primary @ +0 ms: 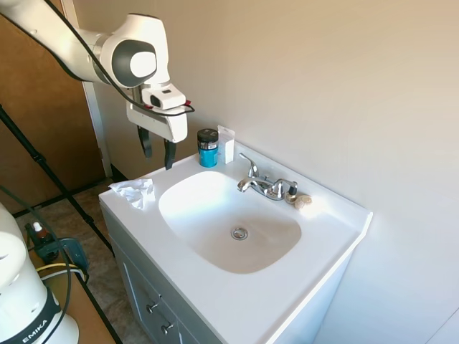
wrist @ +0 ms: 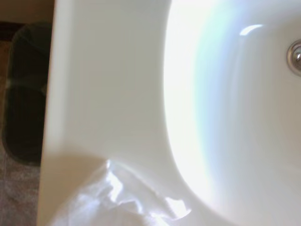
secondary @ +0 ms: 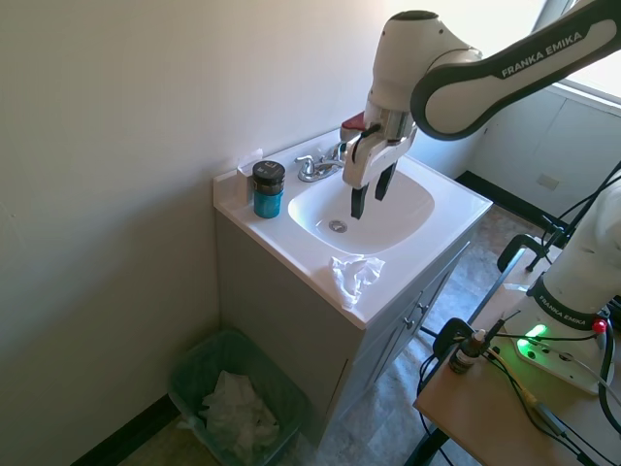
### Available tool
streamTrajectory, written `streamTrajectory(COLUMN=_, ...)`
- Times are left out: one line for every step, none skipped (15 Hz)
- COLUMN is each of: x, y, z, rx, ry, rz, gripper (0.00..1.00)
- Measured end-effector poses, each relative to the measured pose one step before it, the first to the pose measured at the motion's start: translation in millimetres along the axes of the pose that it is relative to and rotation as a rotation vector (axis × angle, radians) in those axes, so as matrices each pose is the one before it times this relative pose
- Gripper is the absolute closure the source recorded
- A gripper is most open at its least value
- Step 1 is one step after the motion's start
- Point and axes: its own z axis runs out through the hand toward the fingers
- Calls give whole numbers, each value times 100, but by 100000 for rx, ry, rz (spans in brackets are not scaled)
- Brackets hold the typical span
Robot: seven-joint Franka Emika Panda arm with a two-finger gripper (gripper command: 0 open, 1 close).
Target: Throw the tissue in the trash bin
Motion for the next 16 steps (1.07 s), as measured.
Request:
streamTrajectory(x=-901, y=-557, z=1231, rx=-1287, ry=-754, rz=-418, gripper=0)
streamTrajectory(x=-635, y=-476, z=1153, rx=-1133, ry=-673, rz=-286, gripper=0)
streamTrajectory(x=-499, y=-400, z=1109, rx=-853, ry=-987, rz=-340, gripper=0)
streamTrajectory(x=-473, y=-369, z=1036, rx=-622, ry=-1038, rz=-514, gripper=0)
streamTrajectory(x=-479, y=-326, z=849, rx=-608, ry=-898, rz=-434, gripper=0)
streamTrajectory(x=-498, y=-360, z=747, rx=-390, ry=-760, rz=-455, gripper=0)
streamTrajectory(x=-427, y=-348, z=706, rx=-252, ry=-686, rz=-695, gripper=0)
streamTrajectory(x=-213, y=-267, z=659, rx=-355, ry=-774, rz=-496, gripper=0)
streamTrajectory(x=-6, y=-250, z=592, rx=-78, ry=-718, rz=-137, gripper=100)
streamTrajectory(x=138, y=-240, z=571, rx=-105, ry=-774, rz=175, gripper=100)
streamTrajectory(x=228, y=-218, z=553, rx=-64, ry=-758, rz=377, gripper=100)
streamTrajectory(x=175, y=-194, z=551, rx=-87, ry=-695, rz=279, gripper=100)
streamTrajectory(x=79, y=-272, z=106, rx=550, ry=-135, rz=36, gripper=100)
streamTrajectory(x=34, y=-78, z=22, rx=58, ry=-43, rz=20, gripper=100)
streamTrajectory(x=-37, y=-64, z=-25, rx=213, ry=56, rz=-85, gripper=100)
streamTrajectory(x=-25, y=-60, z=-27, rx=241, ry=91, rz=-76, gripper=100)
